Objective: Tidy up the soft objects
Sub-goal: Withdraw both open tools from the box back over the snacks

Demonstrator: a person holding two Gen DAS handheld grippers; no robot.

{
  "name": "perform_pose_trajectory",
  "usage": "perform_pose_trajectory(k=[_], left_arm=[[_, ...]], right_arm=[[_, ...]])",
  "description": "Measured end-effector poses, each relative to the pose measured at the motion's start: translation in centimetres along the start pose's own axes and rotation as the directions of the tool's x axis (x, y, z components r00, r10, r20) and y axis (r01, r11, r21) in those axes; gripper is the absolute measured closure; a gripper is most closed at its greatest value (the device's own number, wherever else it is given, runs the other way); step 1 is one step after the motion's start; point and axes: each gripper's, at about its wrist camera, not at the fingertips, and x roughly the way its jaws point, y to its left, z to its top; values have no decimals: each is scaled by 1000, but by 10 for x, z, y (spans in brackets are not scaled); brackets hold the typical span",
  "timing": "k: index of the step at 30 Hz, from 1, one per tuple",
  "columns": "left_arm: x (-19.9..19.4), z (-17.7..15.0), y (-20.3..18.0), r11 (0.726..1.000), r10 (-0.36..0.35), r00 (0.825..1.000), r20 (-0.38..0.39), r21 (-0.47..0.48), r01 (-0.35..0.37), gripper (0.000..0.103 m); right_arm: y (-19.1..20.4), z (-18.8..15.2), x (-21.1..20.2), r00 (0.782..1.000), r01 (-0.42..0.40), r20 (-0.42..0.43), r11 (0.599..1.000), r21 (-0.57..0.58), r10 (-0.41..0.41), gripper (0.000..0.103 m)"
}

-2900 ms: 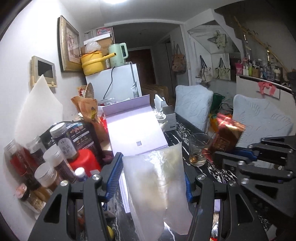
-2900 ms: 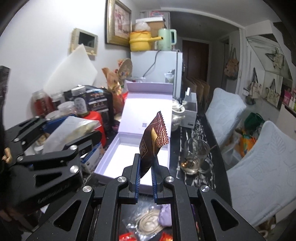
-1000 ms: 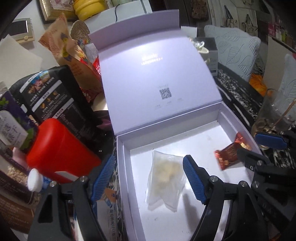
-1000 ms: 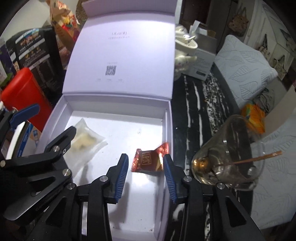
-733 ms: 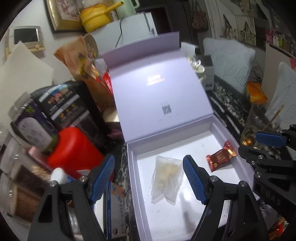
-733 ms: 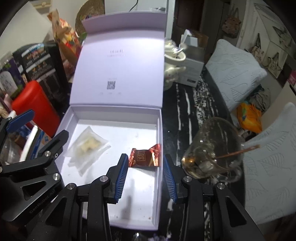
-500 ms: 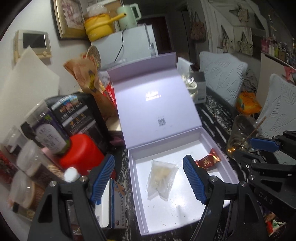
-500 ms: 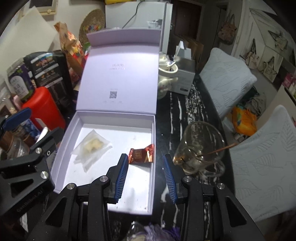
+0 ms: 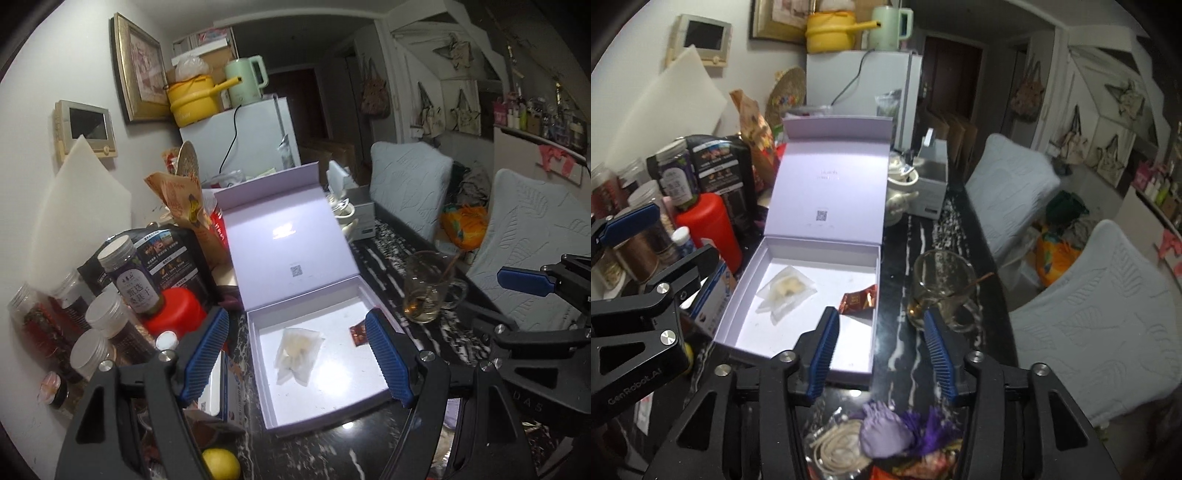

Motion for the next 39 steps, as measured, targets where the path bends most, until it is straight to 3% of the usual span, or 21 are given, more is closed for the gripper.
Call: perform_pose_trajectory(k=[6,9,18,28,39], left_arm=[[-31,-12,-8,999,-34,999,25,0,34,25],[-44,-19,-9,998,-58,997,40,5,58,23],[-65,-48,-10,996,-87,995,49,-3,87,22],[-74,-89,-16,994,-107,994,36,-21,107,22],[-86,-138,-33,983,-180,984,13,-22,180,22]], right_arm=[[1,-22,-40,999,14,48,999,-30,-13,45],[0,-33,-56,997,14,70,999,-29,-12,37],[3,-73,-87,992,3,128,1000,-21,-1,30],[0,-120,-93,990,-10,141,1000,3,9,29],[0,-169,-83,994,-42,107,999,16,40,29]])
